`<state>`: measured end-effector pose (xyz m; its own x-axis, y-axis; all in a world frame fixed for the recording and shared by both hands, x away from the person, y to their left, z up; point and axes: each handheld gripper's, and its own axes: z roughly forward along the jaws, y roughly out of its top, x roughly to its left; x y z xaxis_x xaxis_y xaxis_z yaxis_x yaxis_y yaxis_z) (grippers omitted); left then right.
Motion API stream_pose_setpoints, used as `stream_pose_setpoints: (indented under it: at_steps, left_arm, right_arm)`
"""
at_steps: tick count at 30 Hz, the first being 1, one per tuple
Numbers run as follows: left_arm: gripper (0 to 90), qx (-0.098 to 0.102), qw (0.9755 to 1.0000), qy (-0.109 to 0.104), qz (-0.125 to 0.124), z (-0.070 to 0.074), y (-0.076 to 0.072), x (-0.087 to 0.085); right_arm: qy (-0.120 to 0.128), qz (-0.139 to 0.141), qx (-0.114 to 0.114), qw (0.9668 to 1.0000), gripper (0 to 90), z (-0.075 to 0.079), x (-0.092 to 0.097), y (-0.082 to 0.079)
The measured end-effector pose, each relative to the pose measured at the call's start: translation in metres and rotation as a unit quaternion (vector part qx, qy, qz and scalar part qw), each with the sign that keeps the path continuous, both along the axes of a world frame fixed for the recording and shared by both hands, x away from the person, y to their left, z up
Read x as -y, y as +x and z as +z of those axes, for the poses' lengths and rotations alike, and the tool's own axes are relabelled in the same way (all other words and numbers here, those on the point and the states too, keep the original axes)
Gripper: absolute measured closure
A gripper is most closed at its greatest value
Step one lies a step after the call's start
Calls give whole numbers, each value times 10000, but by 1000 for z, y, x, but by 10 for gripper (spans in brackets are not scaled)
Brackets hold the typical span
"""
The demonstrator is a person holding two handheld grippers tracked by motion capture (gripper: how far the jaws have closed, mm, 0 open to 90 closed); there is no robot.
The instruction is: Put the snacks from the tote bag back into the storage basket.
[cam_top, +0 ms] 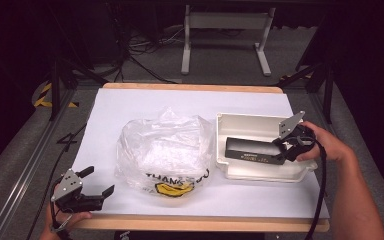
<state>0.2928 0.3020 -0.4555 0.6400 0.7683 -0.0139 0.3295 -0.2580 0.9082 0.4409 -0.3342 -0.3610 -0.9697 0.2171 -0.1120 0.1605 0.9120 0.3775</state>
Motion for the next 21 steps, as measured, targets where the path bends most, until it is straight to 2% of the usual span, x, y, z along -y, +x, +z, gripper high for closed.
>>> stream_pose_setpoints:
  at_steps: [6, 10, 12, 15, 18, 21]
  left_arm:
    - [53, -6, 10000, 7, -9, 0, 0, 0]
    - [53, 8, 10000, -4, -7, 0, 0, 0]
    - [53, 12, 10000, 0, -28, 0, 0, 1]
    - [53, 9, 10000, 9, -36, 0, 0, 1]
    - [53, 25, 10000, 6, -39, 1, 0, 1]
    - [53, 41, 10000, 3, -40, 1, 0, 1]
  right_arm:
    - [-375, -99, -43, 9992, 426, -2, -1, 0]
    - [-494, -181, -42, 9986, 424, -3, -2, 0]
    - [-701, -263, -38, 9972, 422, -6, -2, 1]
    - [-669, -273, 26, 9974, 419, -6, -1, 2]
    - [-627, -438, 115, 9970, 393, -5, 1, 2]
    - [-636, -493, 88, 9967, 374, -4, 2, 2]
